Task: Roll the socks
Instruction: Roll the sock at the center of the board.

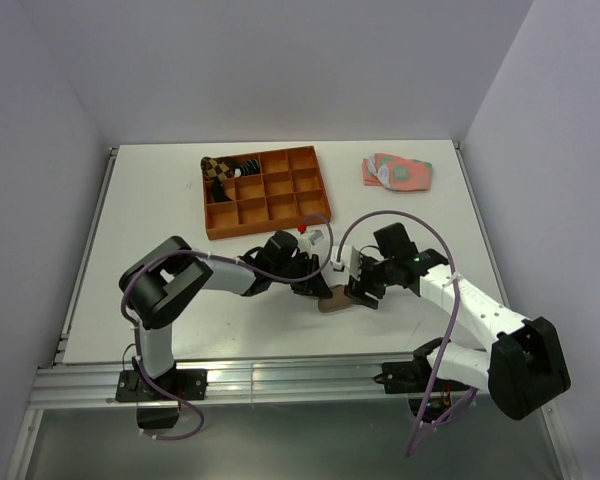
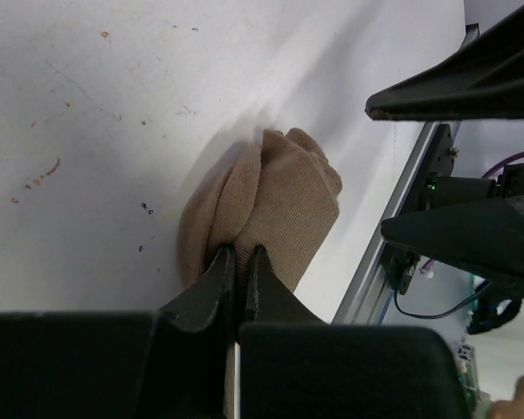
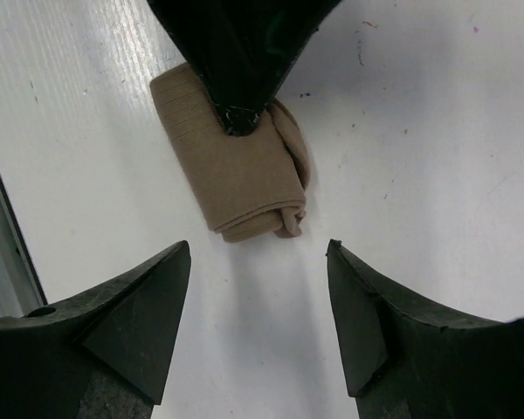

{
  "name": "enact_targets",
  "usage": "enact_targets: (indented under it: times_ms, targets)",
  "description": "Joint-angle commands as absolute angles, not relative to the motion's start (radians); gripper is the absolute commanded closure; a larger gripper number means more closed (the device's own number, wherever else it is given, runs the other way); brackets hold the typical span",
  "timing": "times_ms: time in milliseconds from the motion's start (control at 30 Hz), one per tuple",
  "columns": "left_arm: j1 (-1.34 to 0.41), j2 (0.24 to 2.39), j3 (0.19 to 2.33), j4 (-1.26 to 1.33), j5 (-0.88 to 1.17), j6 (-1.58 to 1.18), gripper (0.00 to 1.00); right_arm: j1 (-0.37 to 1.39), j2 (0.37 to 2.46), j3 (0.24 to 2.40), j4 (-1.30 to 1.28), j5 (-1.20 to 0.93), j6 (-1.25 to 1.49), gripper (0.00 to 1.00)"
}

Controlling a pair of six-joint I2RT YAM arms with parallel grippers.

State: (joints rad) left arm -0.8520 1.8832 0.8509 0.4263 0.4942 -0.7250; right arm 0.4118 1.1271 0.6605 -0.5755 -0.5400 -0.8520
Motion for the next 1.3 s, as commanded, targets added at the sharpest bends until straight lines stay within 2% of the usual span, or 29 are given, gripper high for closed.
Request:
enact_targets:
  times_ms: [0,467,733,1067,1267]
  targets:
    - [-0.838,1.959,0.853,0.23,0.503,-0.703,1.0,0.433,1.12,0.641,-0.502,-0.538,-0.903,0.29]
    - [-0.81,2.013,0.876,0.227,0.563,-0.71,1.0,0.439,1.065,0.635,-0.431,-0.539,-0.827,0.3]
    - [-0.799,2.026,0.888,0.21,0.583,-0.7,1.0,0.437,1.032,0.598,-0.466,-0.548,-0.888,0.3]
    - [-0.788,2.049,0.934,0.157,0.606,-0.683,1.0,0.613,1.039,0.477,-0.324,-0.377,-0.902,0.28]
    - [-0.782,2.059,0.94,0.152,0.621,-0.68,1.0,0.649,1.063,0.466,-0.267,-0.333,-0.9,0.28]
